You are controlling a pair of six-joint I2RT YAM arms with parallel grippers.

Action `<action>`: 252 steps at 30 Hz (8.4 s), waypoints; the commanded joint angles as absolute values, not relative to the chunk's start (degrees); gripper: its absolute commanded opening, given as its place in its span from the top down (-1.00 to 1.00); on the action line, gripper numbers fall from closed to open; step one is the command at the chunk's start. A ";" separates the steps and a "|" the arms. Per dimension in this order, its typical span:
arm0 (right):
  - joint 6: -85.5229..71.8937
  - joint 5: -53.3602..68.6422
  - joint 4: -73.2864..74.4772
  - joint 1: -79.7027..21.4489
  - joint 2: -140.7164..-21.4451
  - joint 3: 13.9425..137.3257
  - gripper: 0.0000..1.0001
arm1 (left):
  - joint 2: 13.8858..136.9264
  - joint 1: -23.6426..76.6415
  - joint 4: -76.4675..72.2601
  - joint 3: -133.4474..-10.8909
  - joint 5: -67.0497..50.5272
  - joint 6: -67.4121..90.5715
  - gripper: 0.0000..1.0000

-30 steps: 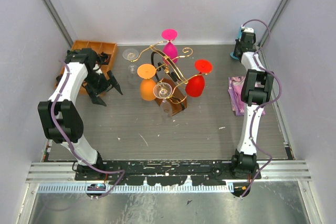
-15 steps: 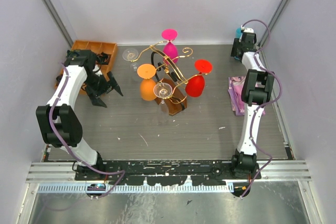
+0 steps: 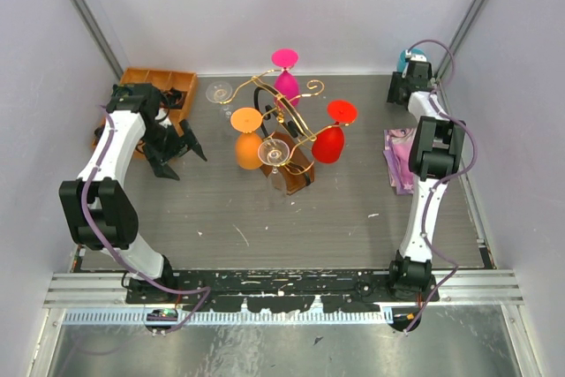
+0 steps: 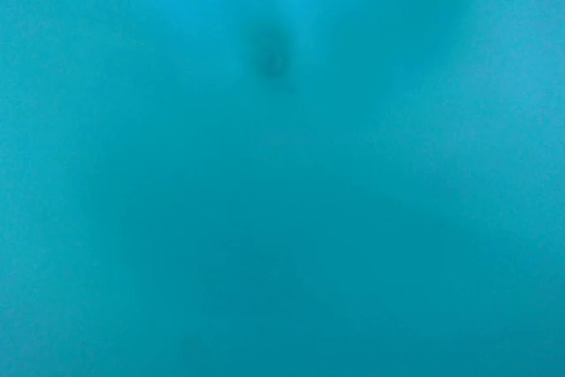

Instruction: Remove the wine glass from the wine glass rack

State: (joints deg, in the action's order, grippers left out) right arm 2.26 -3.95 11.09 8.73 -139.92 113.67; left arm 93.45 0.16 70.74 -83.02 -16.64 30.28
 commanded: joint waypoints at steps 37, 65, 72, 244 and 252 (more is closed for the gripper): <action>-0.28 6.28 20.14 8.74 -108.50 106.05 -0.56 | 86.81 0.26 71.27 -82.39 -17.13 29.97 -0.98; -27.01 51.87 24.42 5.57 -86.41 82.47 -0.21 | 79.78 0.27 71.97 -80.77 -17.95 28.56 -0.98; -27.99 51.76 22.91 4.93 -84.96 81.14 -0.18 | 78.67 0.27 72.15 -79.94 -17.86 28.40 -0.98; 58.78 -25.40 -32.57 -10.17 -142.67 105.73 0.99 | 87.69 0.18 70.85 -79.27 -20.62 26.63 -0.98; 62.01 -27.50 -37.44 -10.70 -145.94 103.82 0.99 | 88.40 0.18 69.83 -77.91 -21.23 26.10 -0.98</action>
